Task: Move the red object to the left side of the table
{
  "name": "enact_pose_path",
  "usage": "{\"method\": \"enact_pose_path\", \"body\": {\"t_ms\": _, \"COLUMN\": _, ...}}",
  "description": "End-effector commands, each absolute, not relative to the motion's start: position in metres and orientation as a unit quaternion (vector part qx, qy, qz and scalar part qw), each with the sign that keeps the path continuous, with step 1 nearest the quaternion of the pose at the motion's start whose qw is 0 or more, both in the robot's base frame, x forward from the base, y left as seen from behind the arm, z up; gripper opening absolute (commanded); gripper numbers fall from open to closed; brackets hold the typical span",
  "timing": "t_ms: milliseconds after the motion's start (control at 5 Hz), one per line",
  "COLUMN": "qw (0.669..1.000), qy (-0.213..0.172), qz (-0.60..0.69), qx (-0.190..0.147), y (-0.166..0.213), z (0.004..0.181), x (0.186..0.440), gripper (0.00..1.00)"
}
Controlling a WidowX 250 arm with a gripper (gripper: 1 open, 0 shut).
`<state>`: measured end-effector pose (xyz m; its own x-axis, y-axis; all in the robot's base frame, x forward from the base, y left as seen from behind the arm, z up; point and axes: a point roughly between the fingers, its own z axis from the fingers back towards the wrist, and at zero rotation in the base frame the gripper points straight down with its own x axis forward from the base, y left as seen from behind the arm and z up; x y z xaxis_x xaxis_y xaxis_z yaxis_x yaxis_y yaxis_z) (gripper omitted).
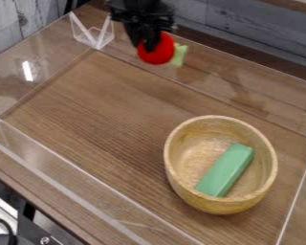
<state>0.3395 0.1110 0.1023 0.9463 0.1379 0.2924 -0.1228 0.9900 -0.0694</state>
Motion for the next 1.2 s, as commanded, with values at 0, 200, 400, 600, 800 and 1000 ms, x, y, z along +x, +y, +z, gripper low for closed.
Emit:
{"method": "enact_pose_path", "body": {"t_ms": 0, "qw": 0.979, "qy": -0.185, "qz": 0.081, "qx": 0.005, "y": 0.155, "z": 0.119, "x": 0.324, "gripper": 0.0}}
{"method": "enact_pose_path", "body": {"t_ms": 200, "qw": 0.979, "qy": -0.181, "qz": 0.094, "qx": 0.022, "y": 0.189, "z": 0.107, "x": 0.307, "gripper": 0.0}}
{"method": "enact_pose_path", "body": {"t_ms": 400, "qw": 0.979, "qy": -0.176, "qz": 0.098, "qx": 0.032, "y": 0.21, "z": 0.09, "x": 0.307, "gripper": 0.0}}
{"method": "enact_pose_path", "body": {"t_ms": 600, "qw": 0.979, "qy": -0.172, "qz": 0.099, "qx": 0.041, "y": 0.217, "z": 0.073, "x": 0.312, "gripper": 0.0}}
{"method": "enact_pose_path", "body": {"t_ms": 800, "qw": 0.98, "qy": -0.165, "qz": 0.104, "qx": 0.046, "y": 0.217, "z": 0.057, "x": 0.319, "gripper": 0.0}}
{"method": "enact_pose_path", "body": {"t_ms": 1000, "qw": 0.98, "qy": -0.159, "qz": 0.107, "qx": 0.047, "y": 0.213, "z": 0.046, "x": 0.326, "gripper": 0.0}}
